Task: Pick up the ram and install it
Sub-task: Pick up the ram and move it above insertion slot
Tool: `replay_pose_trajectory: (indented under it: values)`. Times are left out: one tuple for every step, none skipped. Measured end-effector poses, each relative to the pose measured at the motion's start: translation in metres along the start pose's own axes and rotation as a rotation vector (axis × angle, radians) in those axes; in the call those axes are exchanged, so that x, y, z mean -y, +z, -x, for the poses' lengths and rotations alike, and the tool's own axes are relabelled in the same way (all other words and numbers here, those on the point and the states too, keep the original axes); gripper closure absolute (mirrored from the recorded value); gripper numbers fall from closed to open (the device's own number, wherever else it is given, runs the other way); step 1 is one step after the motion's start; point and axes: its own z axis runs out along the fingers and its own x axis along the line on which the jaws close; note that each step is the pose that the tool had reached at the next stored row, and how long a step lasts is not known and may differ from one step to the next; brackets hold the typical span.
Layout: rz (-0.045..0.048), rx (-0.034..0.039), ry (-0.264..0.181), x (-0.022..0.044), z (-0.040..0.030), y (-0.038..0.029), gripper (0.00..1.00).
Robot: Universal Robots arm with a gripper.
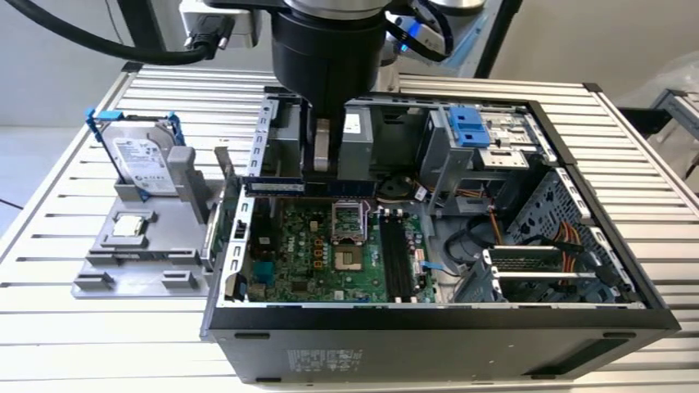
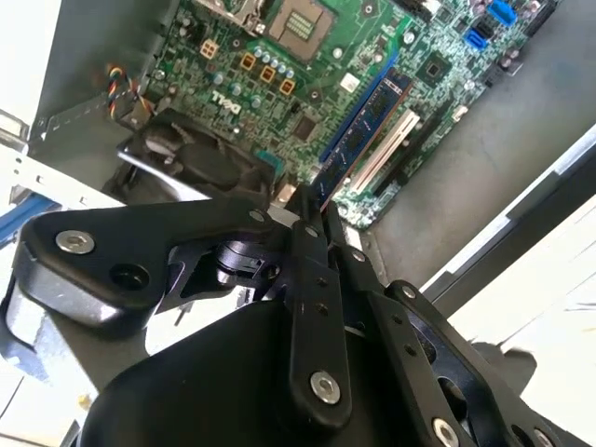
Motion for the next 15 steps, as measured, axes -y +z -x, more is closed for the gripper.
replay_pose_trajectory:
  values:
    - [0.0,0.0,0.0,0.0023,0.0,-0.0001,1.0]
    - [0.0,0.0,0.0,0.0046,0.0001,-0.0002,1.0]
    - [0.0,0.0,0.0,0.0067,0.0001,-0.0003,1.0]
    - [0.0,0.0,0.0,0.0087,0.0001,-0.0005,1.0]
    - [0.0,0.0,0.0,0.0109,0.0001,-0.0006,1.0]
    - [0.0,0.0,0.0,0.0128,0.0001,-0.0006,1.0]
    - [0.0,0.0,0.0,0.0147,0.0001,-0.0008,1.0]
    - [0.0,0.0,0.0,0.0165,0.0001,-0.0008,1.0]
    - [0.0,0.0,0.0,0.0182,0.0002,-0.0009,1.0]
    - [0.0,0.0001,0.001,0.0199,0.0002,-0.001,1.0]
    - [0.0,0.0,0.001,0.0214,0.0002,-0.0011,1.0]
    - [0.0,0.0,0.002,0.023,0.0003,-0.0012,1.0]
    - [0.0,0.0001,0.002,0.0246,0.0003,-0.0013,1.0]
    - [0.0,0.0001,0.002,0.0263,0.0003,-0.0013,1.0]
    - [0.0,0.0002,0.002,0.028,0.0004,-0.0014,1.0]
